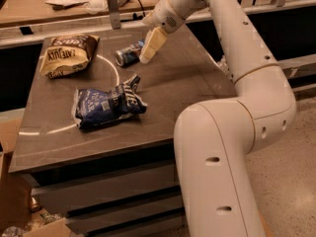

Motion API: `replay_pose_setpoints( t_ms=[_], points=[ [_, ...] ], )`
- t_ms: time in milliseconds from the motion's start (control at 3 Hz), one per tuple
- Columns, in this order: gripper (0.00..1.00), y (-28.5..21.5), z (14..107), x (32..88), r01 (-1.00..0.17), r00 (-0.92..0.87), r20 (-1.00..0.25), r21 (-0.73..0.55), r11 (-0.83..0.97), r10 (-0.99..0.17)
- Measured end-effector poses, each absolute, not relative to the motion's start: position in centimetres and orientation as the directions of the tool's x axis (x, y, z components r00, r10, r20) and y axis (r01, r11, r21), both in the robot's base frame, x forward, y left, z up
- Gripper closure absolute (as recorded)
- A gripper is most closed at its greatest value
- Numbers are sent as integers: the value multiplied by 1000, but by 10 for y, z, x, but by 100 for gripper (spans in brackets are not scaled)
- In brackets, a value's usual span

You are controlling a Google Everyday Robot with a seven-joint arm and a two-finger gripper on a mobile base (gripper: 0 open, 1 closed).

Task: Move redbull can near blue chip bag

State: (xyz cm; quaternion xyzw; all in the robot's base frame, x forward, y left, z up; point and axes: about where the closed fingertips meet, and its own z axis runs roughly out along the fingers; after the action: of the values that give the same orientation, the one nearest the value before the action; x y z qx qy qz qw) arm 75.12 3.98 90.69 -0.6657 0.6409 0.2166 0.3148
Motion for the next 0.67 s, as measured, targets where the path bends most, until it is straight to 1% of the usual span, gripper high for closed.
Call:
replay_pose_setpoints(
  t_ms=[333,667],
  points=[
    [0,40,907,751,-990,87,-690,-143,18,-718],
    [0,40,912,751,-985,123,-686,-171,-6,-717]
  ],
)
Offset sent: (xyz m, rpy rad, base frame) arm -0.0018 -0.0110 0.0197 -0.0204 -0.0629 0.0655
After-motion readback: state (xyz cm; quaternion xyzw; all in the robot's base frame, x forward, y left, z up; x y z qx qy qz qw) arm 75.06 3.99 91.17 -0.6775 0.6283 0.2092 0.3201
